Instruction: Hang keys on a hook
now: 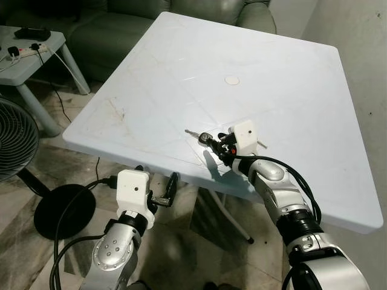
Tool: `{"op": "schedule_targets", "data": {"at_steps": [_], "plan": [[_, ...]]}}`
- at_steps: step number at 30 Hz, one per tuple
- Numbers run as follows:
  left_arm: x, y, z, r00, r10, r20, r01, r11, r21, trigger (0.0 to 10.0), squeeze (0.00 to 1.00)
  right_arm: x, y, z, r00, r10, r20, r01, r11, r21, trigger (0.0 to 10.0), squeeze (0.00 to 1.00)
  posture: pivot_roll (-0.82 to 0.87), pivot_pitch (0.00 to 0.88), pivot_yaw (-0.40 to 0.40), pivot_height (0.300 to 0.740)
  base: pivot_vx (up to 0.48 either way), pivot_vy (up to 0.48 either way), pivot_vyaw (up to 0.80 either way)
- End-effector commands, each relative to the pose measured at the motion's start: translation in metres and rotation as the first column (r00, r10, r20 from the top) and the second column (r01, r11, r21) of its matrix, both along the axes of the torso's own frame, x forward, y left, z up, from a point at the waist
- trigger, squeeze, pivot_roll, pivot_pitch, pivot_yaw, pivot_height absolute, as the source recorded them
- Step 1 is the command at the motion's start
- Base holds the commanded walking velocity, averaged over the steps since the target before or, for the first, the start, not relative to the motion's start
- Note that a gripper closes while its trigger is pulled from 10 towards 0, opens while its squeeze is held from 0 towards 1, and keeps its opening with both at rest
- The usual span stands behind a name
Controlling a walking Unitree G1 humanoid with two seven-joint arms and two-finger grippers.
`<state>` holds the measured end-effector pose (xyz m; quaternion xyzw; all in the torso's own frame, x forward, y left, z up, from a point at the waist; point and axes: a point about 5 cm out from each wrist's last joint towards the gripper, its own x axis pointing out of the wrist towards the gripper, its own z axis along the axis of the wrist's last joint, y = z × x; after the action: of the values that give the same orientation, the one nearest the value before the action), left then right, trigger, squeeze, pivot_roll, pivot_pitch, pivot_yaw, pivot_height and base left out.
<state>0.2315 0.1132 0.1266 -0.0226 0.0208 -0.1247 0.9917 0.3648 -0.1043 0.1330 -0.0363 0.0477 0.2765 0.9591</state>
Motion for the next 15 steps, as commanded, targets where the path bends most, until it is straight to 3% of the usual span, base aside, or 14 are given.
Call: {"op": "schedule_targets", "data": {"at_steps": [1, 2, 7, 8, 10, 11, 12, 15], "plan": [[-0.0027, -0.0004, 0.0019, 1.0, 0.003, 0.0, -0.003, 1.0, -0.002, 10.0, 0.0, 0.0028, -0.0034, 0.0046, 1.0, -0.013, 0.016, 0.013, 1.0, 0.004, 4.2, 0.0, 0.13, 0.183, -0.062, 0.74, 0.0, 0.0, 0.0], [-0.0024, -0.0006, 0.002, 1.0, 0.003, 0.001, -0.003, 1.0, -0.001, 10.0, 0.0, 0.003, -0.0042, 0.0046, 1.0, -0.019, 0.019, 0.019, 1.0, 0.001, 2.4, 0.0, 0.13, 0.183, -0.062, 0.74, 0.0, 0.0, 0.0], [-0.0022, -0.001, 0.0026, 1.0, 0.001, 0.003, -0.001, 1.0, -0.003, 10.0, 0.0, 0.0034, -0.0052, 0.0044, 1.0, -0.018, 0.018, 0.018, 1.0, 0.004, 2.4, 0.0, 0.13, 0.182, -0.061, 0.74, 0.0, 0.0, 0.0], [-0.002, -0.0011, 0.0028, 1.0, 0.001, 0.003, -0.001, 1.0, -0.004, 10.0, 0.0, 0.0032, -0.0052, 0.0052, 1.0, -0.007, 0.025, 0.007, 1.0, 0.006, 0.0, 0.0, 0.13, 0.182, -0.061, 0.74, 0.0, 0.0, 0.0], [-0.002, -0.001, 0.0029, 1.0, 0.001, 0.003, -0.001, 1.0, -0.004, 10.0, 0.0, 0.0031, -0.0051, 0.0053, 1.0, -0.002, 0.024, 0.002, 1.0, 0.007, 0.4, 0.0, 0.13, 0.182, -0.061, 0.74, 0.0, 0.0, 0.0], [-0.002, -0.0009, 0.003, 1.0, 0.002, 0.003, -0.002, 1.0, -0.004, 10.0, 0.0, 0.0032, -0.0053, 0.0051, 1.0, -0.001, 0.021, 0.001, 1.0, 0.006, 3.5, 0.0, 0.13, 0.182, -0.061, 0.74, 0.0, 0.0, 0.0], [-0.0019, -0.0008, 0.0031, 1.0, 0.003, 0.003, -0.003, 1.0, -0.006, 10.0, 0.0, 0.0032, -0.0051, 0.0056, 1.0, 0.014, 0.018, -0.015, 1.0, 0.01, 4.2, 0.0, 0.13, 0.183, -0.062, 0.74, 0.0, 0.0, 0.0], [-0.002, -0.0009, 0.0033, 1.0, 0.004, 0.003, -0.004, 1.0, -0.008, 10.0, 0.0, 0.0029, -0.0047, 0.0062, 0.999, 0.032, 0.017, -0.032, 0.999, 0.018, 4.2, 0.0, 0.13, 0.183, -0.062, 0.74, 0.0, 0.0, 0.0]]}}
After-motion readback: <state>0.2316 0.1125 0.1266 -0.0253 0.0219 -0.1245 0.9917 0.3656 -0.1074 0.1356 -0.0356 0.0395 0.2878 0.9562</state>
